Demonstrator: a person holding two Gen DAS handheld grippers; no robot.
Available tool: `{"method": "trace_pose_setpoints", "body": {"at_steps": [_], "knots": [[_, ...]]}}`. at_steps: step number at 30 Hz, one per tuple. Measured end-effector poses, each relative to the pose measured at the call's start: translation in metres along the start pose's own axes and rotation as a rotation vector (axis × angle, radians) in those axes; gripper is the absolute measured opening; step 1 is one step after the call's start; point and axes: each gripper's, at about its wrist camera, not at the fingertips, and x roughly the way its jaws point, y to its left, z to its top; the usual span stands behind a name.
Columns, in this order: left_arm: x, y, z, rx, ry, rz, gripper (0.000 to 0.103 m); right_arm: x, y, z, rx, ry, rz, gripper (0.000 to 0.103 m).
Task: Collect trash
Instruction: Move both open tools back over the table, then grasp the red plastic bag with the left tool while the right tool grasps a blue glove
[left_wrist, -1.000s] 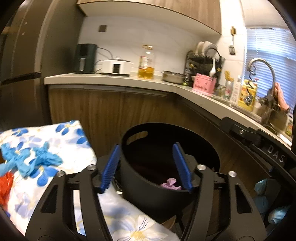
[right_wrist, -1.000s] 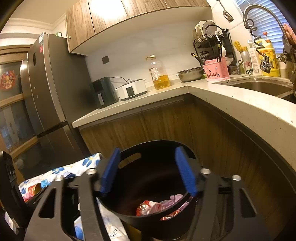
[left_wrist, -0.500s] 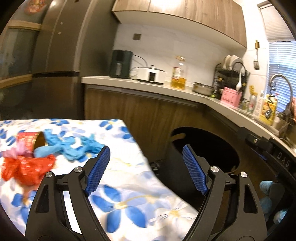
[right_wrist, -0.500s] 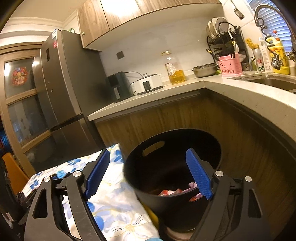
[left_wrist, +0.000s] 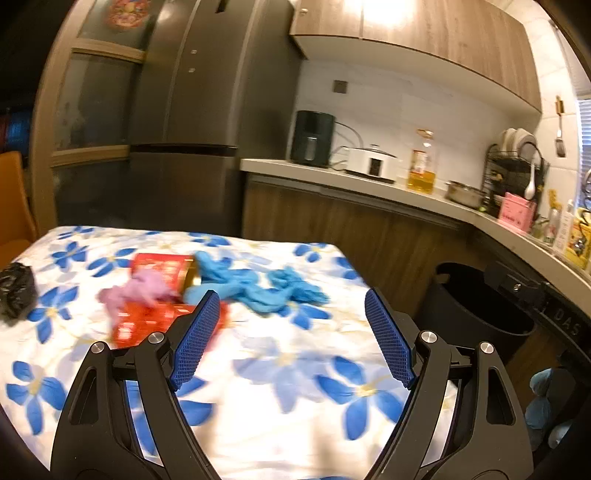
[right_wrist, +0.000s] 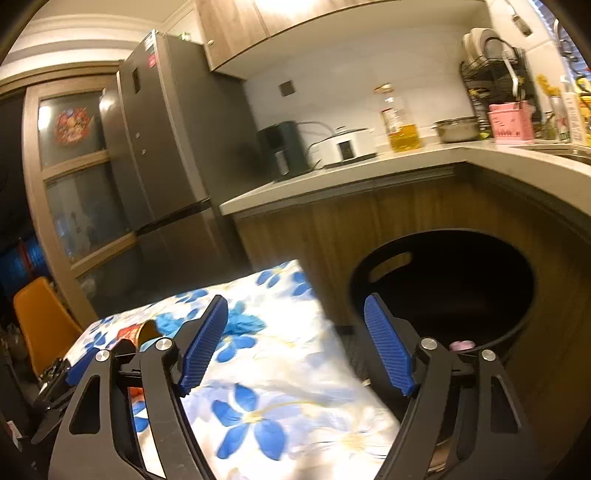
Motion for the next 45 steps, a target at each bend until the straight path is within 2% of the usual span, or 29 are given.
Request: {"method": "trace_pose_setpoints", "body": {"at_steps": [11,18,24,28,34,37,40,41,45], "knots": [[-0.018,0.069,0.002,-0.059,-0.021,0.097,0.079,0.078,0.062,-0.022,-0.066,0.110,0.044,0.058],[-0.023,0.097,0.004,-0.082,-0.035,0.125,0.079,0.128,0.093,-0.031,-0.120,0.154,0.035,0.053],[-0.020,0.107,0.005,-0.084,-0.042,0.131,0.079,0.169,0.102,-0.031,-0.128,0.189,-0.011,0.050],[-0.017,0.114,0.005,-0.084,-0.045,0.127,0.079,0.194,0.101,-0.033,-0.110,0.236,-0.050,0.044],[-0.014,0.123,0.003,-0.108,-0.043,0.124,0.079,0.220,0.100,-0.046,-0.121,0.326,-0.072,0.041],[-0.012,0.126,0.003,-0.119,-0.034,0.122,0.079,0.227,0.097,-0.050,-0.107,0.360,-0.071,0.033],[-0.011,0.126,0.002,-0.118,-0.028,0.121,0.079,0.230,0.096,-0.052,-0.097,0.381,-0.054,0.010],[-0.010,0.126,0.002,-0.113,-0.025,0.121,0.079,0.229,0.097,-0.051,-0.096,0.381,-0.047,0.006],[-0.009,0.121,0.000,-0.089,-0.016,0.116,0.079,0.216,0.095,-0.044,-0.079,0.325,-0.032,0.002]]}}
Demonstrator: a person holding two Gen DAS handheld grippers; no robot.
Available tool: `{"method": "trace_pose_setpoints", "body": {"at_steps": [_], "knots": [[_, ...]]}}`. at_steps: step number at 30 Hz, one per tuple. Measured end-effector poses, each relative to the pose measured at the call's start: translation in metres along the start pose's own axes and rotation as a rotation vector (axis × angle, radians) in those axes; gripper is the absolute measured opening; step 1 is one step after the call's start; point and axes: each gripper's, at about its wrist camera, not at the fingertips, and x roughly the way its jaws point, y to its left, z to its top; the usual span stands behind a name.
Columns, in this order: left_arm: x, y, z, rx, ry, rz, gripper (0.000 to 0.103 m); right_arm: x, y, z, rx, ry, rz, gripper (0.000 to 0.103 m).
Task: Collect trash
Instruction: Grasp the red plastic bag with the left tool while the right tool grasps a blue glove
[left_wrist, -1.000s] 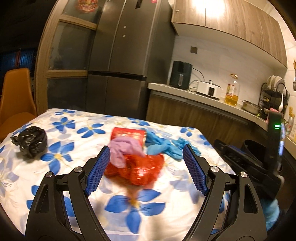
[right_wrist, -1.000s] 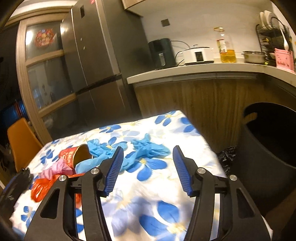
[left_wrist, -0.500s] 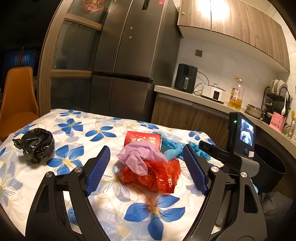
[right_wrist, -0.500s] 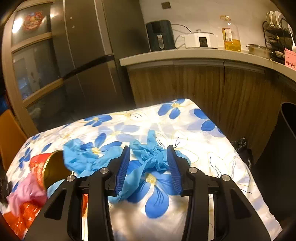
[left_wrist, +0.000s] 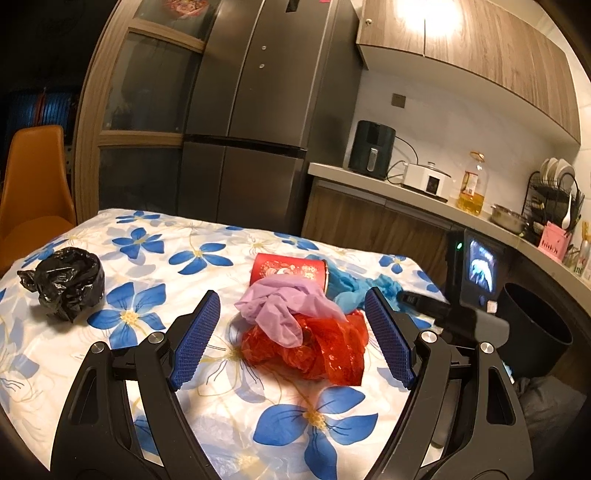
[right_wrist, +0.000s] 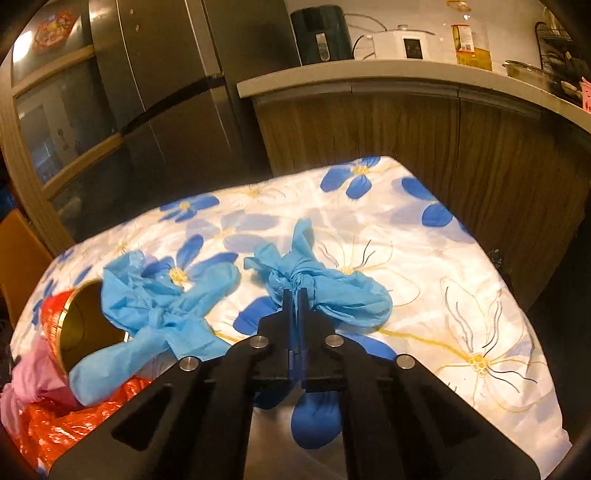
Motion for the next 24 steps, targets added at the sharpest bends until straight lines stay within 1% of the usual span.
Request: {"method": "trace_pose_setpoints", "body": {"at_steps": [4,6,9,11,12,15,17,20,24], "knots": [[0.004,-0.004,-0.005,0.025,0.030,-0.005,0.079,-0.030,-0.002,0.005,0.015,-0.098,0.003,0.002],[0.008,-0.002,-0.008,0.007,0.062,-0.025,0.079,-0.048,-0.002,0.004,0.010,-0.141,0.009,0.002],[0.011,-0.001,-0.014,-0.006,0.088,-0.033,0.074,-0.076,-0.004,0.002,0.021,-0.194,0.034,0.002],[0.014,-0.003,-0.016,-0.001,0.105,-0.046,0.066,-0.093,-0.006,-0.001,0.031,-0.220,0.057,0.002],[0.016,-0.004,-0.017,0.001,0.113,-0.053,0.064,-0.098,-0.007,-0.002,0.033,-0.230,0.061,0.002],[0.022,-0.007,-0.020,0.000,0.143,-0.078,0.044,-0.116,-0.007,-0.009,0.037,-0.251,0.081,0.002],[0.025,-0.007,-0.021,-0.005,0.167,-0.090,0.016,-0.126,-0.009,-0.014,0.036,-0.258,0.088,0.002],[0.023,-0.005,-0.021,-0.029,0.177,-0.108,0.008,-0.137,-0.011,-0.020,0.038,-0.261,0.091,0.002],[0.009,-0.004,-0.018,-0.040,0.167,-0.135,0.007,-0.151,-0.015,-0.026,0.046,-0.270,0.099,0.002]]}}
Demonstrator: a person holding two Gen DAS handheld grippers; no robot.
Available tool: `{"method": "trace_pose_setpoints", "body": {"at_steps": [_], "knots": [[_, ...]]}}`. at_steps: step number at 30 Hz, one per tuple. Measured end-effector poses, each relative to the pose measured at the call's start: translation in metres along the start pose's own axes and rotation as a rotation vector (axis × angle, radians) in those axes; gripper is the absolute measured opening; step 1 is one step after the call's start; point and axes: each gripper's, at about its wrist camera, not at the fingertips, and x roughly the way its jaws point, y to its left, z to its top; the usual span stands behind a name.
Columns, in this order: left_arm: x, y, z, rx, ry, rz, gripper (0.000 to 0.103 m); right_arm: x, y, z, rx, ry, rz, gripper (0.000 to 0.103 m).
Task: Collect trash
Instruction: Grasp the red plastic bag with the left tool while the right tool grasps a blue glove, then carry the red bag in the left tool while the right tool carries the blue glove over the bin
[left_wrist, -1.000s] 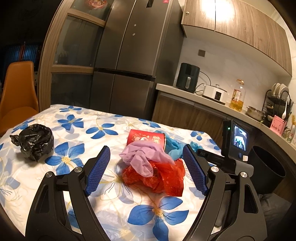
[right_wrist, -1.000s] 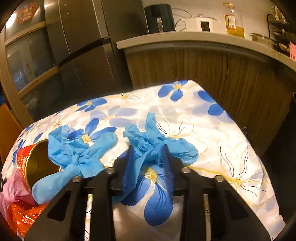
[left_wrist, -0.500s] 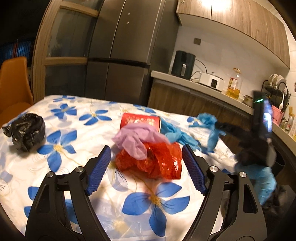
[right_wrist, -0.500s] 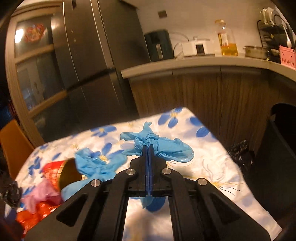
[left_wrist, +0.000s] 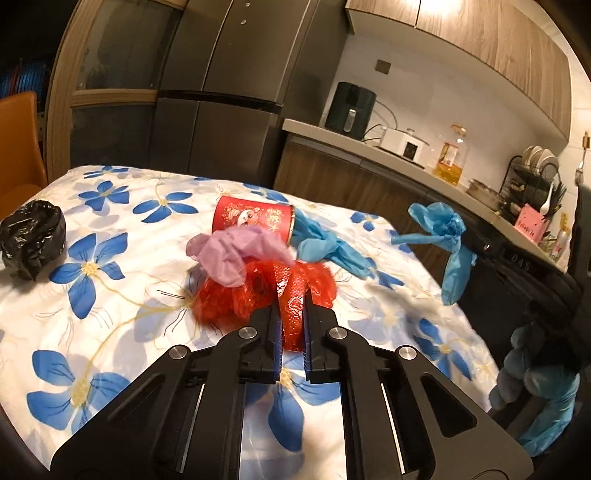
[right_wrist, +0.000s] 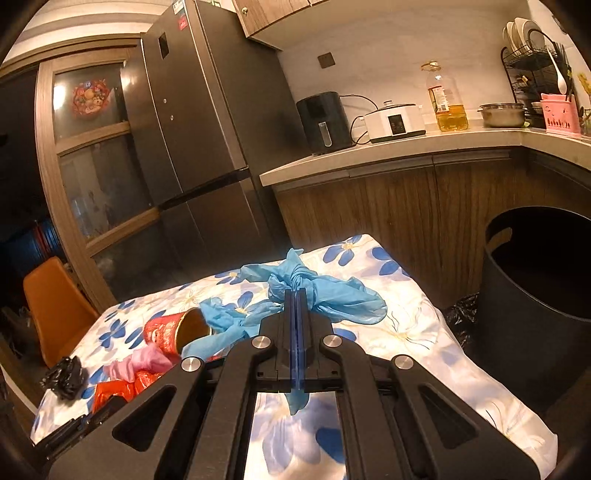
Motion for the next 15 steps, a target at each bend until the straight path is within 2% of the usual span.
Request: {"method": "trace_pose_setpoints", "body": {"at_steps": [15], "knots": [[-0.086,-0.018,0.005,0.059,-0.100,-0.047,0.007,-0.065,0.006,-0.005,-0.007,-0.040,0.030,0.002]]}}
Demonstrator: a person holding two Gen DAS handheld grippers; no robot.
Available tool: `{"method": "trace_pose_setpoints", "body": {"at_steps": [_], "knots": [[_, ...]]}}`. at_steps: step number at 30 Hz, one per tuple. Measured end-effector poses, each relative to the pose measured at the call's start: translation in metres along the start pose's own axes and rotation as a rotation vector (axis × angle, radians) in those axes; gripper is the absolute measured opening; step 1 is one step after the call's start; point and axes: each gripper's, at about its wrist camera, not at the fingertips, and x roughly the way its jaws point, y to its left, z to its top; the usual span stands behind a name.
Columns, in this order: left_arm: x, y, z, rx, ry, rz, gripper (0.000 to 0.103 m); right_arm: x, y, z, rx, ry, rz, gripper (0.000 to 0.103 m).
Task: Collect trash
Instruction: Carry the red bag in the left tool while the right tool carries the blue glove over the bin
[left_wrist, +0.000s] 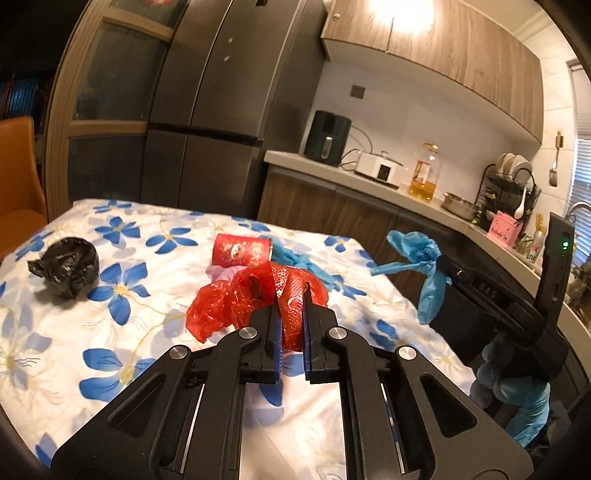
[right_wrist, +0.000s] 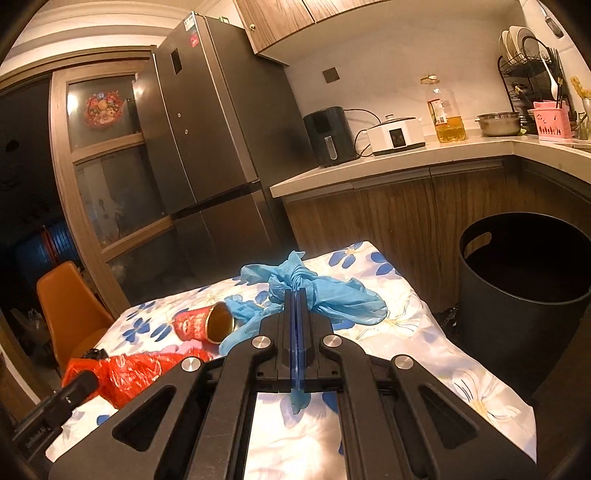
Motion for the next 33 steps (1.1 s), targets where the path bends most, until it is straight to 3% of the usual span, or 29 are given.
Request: {"method": "trace_pose_setpoints", "body": {"at_steps": [13,33], "knots": [[-0.024,-0.031,0.009,0.030,-0.050,-0.018,0.007,-0.057,-0.003,0.007,-0.025,-0.061,0.008,0.002],[0.015,-0.090,0.031,0.086,-0.045,-0.100,0.007,-0.076,-0.031,0.026,-0.027,-0.107,-0.054,0.001]]}}
